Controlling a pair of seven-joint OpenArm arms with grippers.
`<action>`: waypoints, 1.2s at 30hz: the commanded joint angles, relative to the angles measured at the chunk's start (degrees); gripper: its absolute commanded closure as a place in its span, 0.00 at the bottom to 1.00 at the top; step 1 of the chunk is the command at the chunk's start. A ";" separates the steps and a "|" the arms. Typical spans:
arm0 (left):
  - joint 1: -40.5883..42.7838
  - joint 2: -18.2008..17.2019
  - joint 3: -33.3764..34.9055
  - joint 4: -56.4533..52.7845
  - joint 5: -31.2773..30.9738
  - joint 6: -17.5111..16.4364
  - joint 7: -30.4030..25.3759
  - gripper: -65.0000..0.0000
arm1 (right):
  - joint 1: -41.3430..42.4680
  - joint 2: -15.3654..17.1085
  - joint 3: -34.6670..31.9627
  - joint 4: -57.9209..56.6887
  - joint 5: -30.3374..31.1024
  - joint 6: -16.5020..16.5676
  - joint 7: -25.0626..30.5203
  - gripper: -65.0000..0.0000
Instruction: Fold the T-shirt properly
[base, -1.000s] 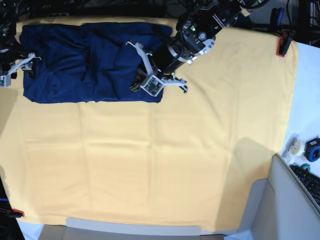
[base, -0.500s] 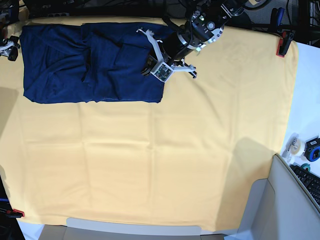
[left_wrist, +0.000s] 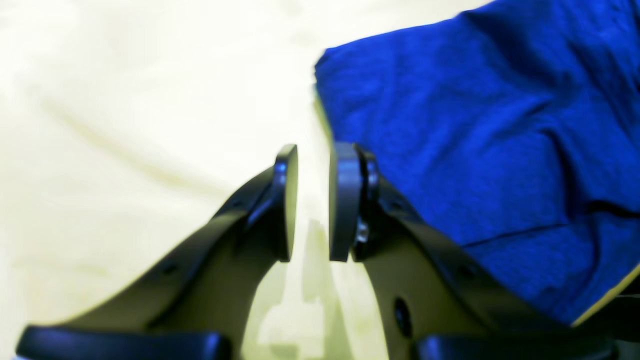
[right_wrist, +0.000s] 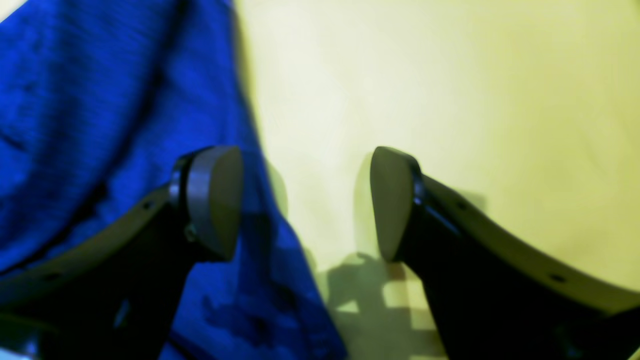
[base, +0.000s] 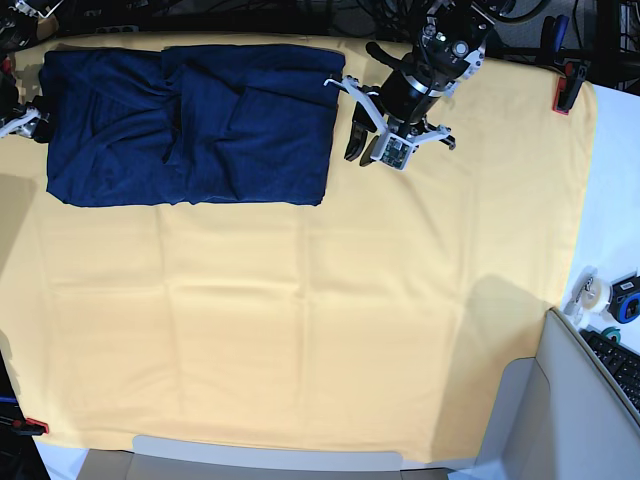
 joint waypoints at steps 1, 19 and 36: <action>-0.28 0.01 -0.02 1.15 0.08 -0.09 -1.68 0.83 | 0.25 1.01 -0.50 0.44 2.26 0.34 -0.02 0.39; -0.46 -0.08 -0.11 0.97 0.08 -0.09 -1.60 0.83 | -2.65 -3.92 -6.83 0.79 8.68 0.34 -0.20 0.39; -0.37 -0.08 -0.11 0.88 0.17 -0.09 -1.51 0.83 | -2.74 -6.20 -10.26 0.53 8.50 0.34 -0.20 0.90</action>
